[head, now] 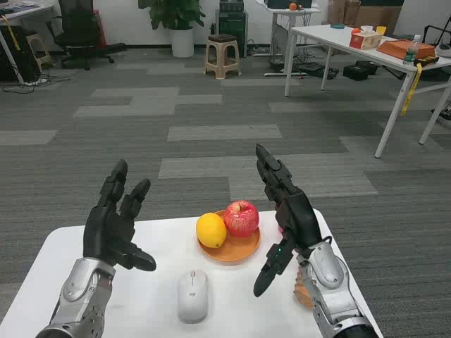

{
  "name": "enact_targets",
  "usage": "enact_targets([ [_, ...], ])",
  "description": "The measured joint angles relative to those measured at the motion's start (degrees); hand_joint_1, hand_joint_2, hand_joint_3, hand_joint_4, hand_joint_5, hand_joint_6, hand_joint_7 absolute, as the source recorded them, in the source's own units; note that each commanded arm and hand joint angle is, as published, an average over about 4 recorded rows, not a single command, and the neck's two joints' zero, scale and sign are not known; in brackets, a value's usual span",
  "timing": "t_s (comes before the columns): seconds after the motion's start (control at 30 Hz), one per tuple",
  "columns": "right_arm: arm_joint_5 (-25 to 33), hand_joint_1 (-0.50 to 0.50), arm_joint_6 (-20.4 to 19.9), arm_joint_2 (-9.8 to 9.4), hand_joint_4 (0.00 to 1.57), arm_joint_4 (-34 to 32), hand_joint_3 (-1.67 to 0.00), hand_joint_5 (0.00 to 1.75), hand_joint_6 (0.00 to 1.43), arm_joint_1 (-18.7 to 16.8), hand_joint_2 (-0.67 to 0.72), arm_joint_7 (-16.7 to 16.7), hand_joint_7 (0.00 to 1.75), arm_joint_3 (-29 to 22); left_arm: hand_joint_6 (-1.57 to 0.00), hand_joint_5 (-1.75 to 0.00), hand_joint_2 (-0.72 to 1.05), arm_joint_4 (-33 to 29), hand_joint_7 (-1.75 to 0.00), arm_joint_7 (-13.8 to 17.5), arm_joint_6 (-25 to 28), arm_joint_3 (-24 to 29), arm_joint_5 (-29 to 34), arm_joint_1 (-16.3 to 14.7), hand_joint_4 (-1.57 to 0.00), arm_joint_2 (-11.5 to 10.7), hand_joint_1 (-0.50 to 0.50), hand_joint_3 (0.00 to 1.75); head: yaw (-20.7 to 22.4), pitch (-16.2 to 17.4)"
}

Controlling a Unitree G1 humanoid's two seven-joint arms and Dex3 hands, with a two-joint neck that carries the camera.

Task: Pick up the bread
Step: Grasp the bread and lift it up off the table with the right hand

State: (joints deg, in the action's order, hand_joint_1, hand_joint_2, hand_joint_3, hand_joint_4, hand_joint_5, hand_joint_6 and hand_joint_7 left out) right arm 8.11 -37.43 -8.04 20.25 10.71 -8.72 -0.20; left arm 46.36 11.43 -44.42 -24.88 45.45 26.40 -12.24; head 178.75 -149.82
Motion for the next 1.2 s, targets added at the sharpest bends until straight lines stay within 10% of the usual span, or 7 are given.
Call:
enact_targets([
  [0.1, -4.67, -0.38, -6.23, -0.34, 0.00, 8.36, 0.00, 0.00, 0.00, 4.83, 0.72, 3.28, 0.00, -1.57, 0.00, -0.51, -0.41, -0.34, 0.00, -0.35, 0.12, 1.85, -2.64, 0.46, 0.00, 0.85, 0.50, 0.09, 6.33, -7.57],
  [0.23, -8.46, -0.38, -14.19, -1.59, 0.00, 15.92, 0.00, 0.00, 0.00, 12.44, 0.72, 7.28, 0.00, -3.58, 0.00, -0.51, -0.41, -1.70, 0.00, -0.64, 0.19, 4.27, -5.88, 2.06, 0.00, 2.42, 0.50, 0.09, 6.24, -7.45],
  [0.67, -7.23, -0.38, -14.80, -1.58, 0.00, 13.20, 0.00, 0.00, 0.00, 9.83, 0.72, 7.86, 0.00, -2.04, 0.00, -0.51, -0.44, -4.03, 0.00, -0.81, 0.66, 4.36, -7.37, 1.61, 0.00, 3.13, 0.50, 0.09, 4.93, -6.15],
  [1.03, -6.29, -0.40, -13.94, -6.09, 0.00, 12.08, 0.00, 0.00, 0.00, 8.66, 0.72, 7.92, 0.00, 2.73, 0.00, -0.51, -0.37, -4.86, 0.00, -0.94, 1.40, 4.34, -7.52, 0.43, 0.00, 1.39, 0.50, 0.09, 7.90, 15.72],
  [1.2, -5.57, -0.42, -13.91, -8.71, 0.00, 12.56, 0.00, 0.00, 0.00, 8.48, 0.72, 7.62, 0.00, 4.44, 0.00, -0.51, -0.37, -4.90, 0.00, -0.93, 2.39, 4.32, -7.48, -0.48, 0.00, -0.02, 0.50, 0.09, 7.36, 19.89],
])
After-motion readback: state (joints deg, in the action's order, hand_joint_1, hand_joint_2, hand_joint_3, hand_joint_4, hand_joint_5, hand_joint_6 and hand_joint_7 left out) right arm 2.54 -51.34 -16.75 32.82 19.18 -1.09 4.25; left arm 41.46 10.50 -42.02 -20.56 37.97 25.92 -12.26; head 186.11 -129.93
